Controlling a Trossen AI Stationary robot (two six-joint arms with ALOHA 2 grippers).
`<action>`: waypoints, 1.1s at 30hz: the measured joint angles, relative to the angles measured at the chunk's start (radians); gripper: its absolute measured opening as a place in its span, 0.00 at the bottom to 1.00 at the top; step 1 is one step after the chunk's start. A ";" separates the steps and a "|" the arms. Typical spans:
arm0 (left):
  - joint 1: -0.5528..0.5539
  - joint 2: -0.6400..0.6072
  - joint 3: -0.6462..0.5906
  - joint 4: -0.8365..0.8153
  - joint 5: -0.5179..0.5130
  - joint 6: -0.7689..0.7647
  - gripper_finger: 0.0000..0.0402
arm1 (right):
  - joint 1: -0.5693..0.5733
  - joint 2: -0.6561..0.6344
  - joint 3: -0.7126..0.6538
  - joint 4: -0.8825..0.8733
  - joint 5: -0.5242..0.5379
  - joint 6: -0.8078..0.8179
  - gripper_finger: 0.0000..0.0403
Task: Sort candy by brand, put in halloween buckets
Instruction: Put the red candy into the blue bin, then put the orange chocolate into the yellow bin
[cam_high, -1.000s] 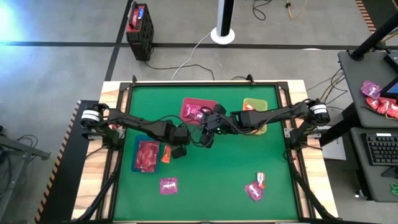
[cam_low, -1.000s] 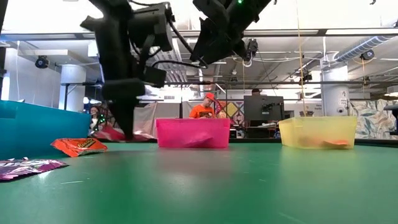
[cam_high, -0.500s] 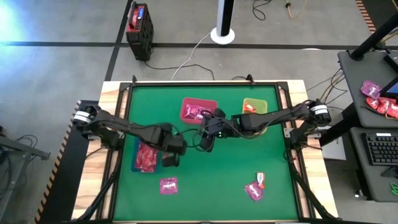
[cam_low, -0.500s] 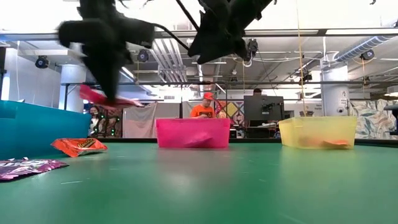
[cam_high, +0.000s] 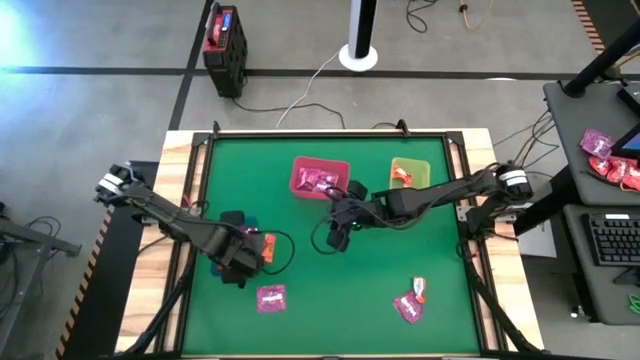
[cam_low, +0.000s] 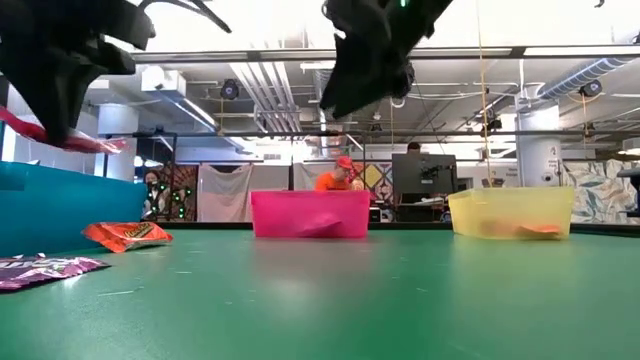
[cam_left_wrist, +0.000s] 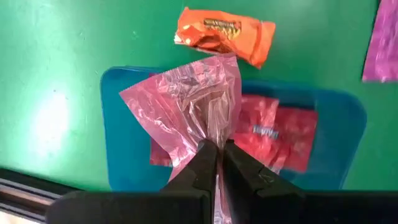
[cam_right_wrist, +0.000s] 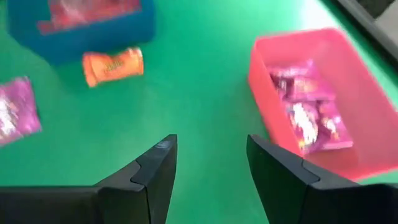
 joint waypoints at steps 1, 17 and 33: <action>-0.003 -0.009 -0.003 0.005 -0.004 -0.024 0.01 | -0.001 0.003 -0.001 -0.002 0.000 0.003 0.47; -0.043 -0.091 -0.107 0.034 -0.004 -0.197 0.13 | 0.044 -0.032 0.000 -0.359 -0.016 0.215 0.47; -0.069 -0.094 -0.078 0.167 -0.160 -0.039 0.43 | 0.243 -0.044 0.001 -0.567 -0.374 0.483 0.47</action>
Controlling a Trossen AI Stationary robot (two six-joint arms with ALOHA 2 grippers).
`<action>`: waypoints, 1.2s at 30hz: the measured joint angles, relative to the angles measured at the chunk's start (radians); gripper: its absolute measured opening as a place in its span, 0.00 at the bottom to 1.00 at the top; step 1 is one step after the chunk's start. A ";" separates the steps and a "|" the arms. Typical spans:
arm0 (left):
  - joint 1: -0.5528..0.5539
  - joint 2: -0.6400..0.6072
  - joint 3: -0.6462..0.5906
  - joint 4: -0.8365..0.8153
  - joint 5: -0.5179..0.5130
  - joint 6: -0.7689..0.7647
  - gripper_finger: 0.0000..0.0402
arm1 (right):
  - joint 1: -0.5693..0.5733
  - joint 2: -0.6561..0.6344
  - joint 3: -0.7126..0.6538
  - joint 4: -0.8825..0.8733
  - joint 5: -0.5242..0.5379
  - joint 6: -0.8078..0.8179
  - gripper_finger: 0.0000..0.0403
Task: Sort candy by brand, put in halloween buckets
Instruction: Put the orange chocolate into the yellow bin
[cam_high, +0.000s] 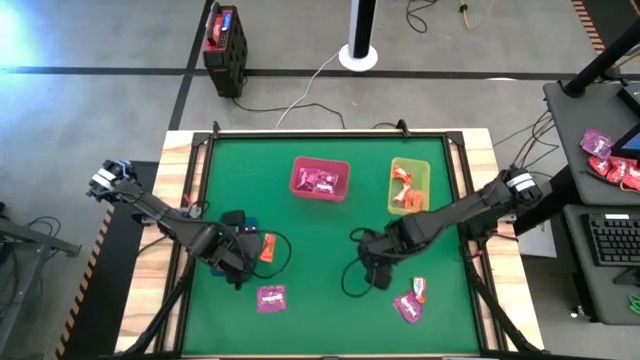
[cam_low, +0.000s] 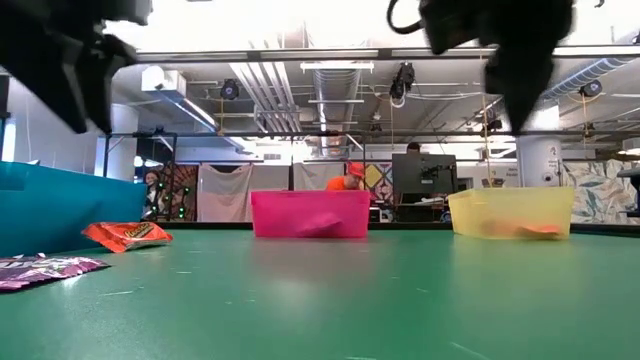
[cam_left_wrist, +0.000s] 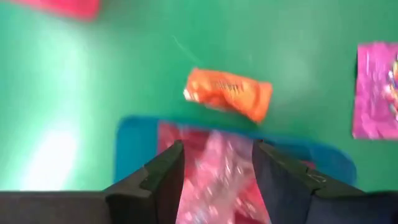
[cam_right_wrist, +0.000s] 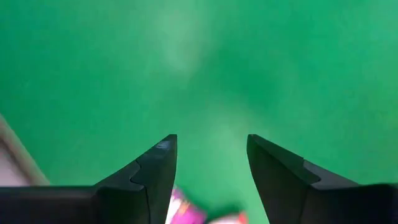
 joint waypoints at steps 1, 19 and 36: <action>-0.007 0.000 0.002 0.013 -0.032 0.015 0.42 | 0.018 0.000 0.000 -0.013 -0.029 0.027 0.47; -0.035 0.000 0.003 0.107 -0.268 0.087 0.42 | 0.251 -0.014 -0.144 -0.244 -0.102 0.561 0.46; -0.035 0.000 -0.001 0.108 -0.288 0.043 0.42 | 0.261 -0.336 -0.536 0.240 -0.092 0.891 0.52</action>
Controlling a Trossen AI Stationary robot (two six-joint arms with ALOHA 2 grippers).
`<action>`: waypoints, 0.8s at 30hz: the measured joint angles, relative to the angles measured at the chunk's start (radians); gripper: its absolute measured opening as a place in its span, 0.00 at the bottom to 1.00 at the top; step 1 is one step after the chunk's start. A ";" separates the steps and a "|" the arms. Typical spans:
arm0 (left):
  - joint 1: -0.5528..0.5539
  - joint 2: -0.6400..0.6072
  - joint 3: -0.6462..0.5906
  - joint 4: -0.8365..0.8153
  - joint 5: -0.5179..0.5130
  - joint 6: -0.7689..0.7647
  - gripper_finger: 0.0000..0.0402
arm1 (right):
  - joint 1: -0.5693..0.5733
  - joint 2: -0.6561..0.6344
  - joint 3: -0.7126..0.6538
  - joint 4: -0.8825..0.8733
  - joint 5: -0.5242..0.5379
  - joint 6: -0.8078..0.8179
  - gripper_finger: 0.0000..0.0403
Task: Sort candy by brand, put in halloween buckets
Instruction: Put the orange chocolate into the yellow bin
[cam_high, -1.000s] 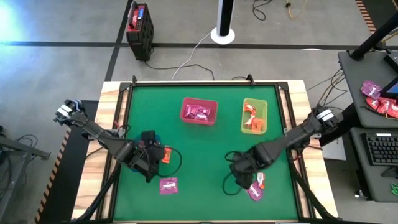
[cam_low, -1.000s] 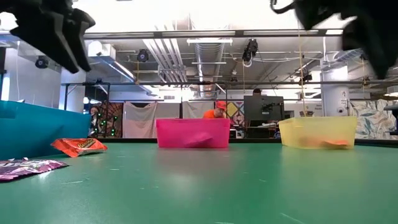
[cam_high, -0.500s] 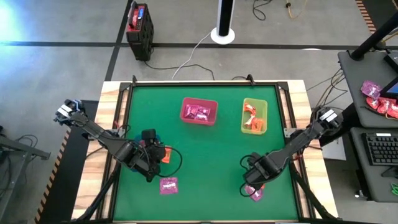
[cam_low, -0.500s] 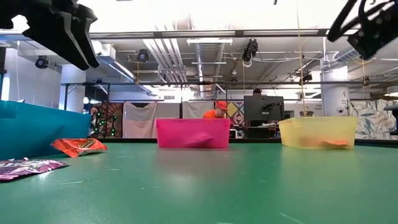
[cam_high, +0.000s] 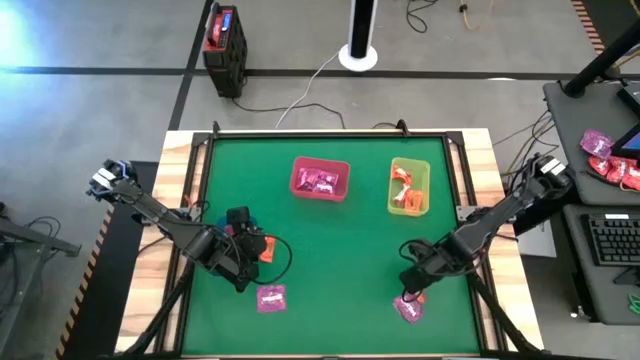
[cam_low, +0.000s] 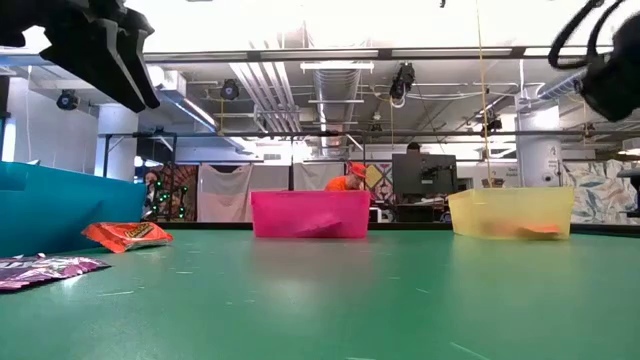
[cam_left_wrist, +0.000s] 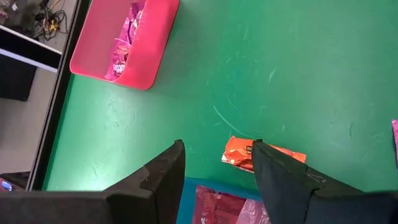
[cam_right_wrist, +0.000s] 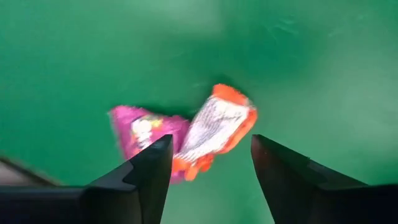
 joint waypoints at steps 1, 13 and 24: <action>0.000 0.000 -0.002 -0.001 -0.001 -0.003 0.42 | 0.002 0.004 -0.009 0.008 0.000 0.016 0.53; 0.000 0.000 -0.010 -0.003 -0.013 -0.002 0.42 | 0.004 0.181 -0.015 0.096 -0.063 0.017 0.62; 0.000 0.000 -0.011 -0.002 -0.030 -0.002 0.42 | 0.004 0.199 -0.015 0.111 -0.061 0.009 0.55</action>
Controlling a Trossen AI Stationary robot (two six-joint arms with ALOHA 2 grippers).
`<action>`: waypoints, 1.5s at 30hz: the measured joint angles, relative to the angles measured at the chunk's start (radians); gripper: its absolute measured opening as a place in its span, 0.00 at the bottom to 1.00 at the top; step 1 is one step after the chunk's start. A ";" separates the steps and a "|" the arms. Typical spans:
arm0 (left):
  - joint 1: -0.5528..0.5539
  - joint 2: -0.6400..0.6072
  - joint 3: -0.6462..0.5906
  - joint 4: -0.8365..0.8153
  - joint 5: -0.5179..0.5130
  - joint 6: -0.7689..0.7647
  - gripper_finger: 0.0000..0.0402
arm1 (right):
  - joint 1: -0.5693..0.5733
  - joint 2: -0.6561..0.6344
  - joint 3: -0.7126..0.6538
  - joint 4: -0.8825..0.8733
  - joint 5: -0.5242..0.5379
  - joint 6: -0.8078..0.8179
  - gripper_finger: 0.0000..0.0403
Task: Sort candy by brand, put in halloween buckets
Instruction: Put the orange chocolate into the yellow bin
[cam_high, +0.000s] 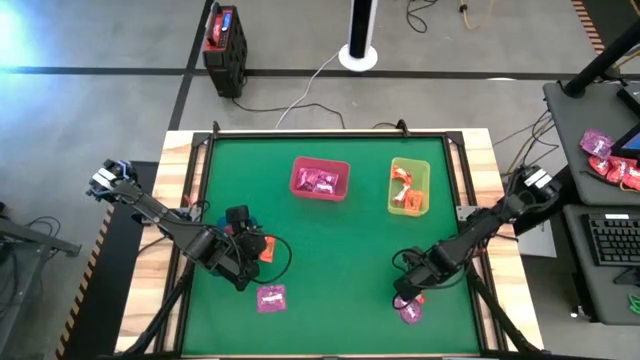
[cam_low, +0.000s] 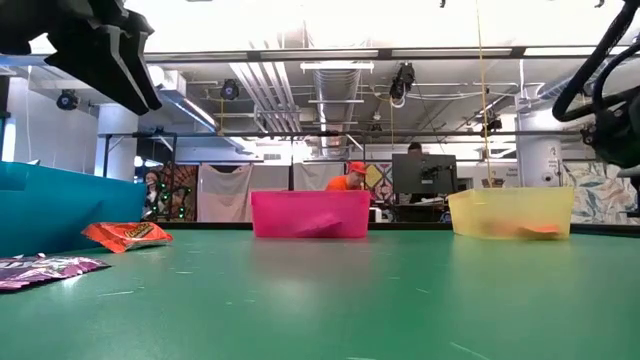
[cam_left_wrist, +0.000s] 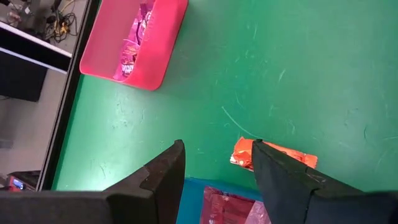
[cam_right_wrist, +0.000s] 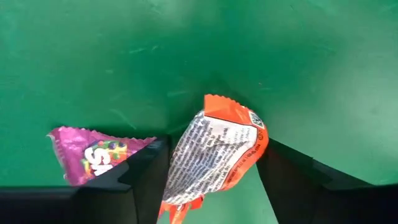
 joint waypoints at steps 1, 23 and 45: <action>0.000 0.000 0.000 0.000 -0.001 0.000 0.42 | 0.000 -0.004 0.000 0.002 0.000 0.000 0.53; 0.000 0.000 0.000 0.019 -0.061 0.000 0.42 | -0.068 -0.096 0.080 -0.006 0.212 -0.109 0.20; 0.000 0.001 -0.002 0.071 -0.048 -0.060 0.42 | -0.624 -0.092 0.445 -0.758 0.809 -0.544 0.25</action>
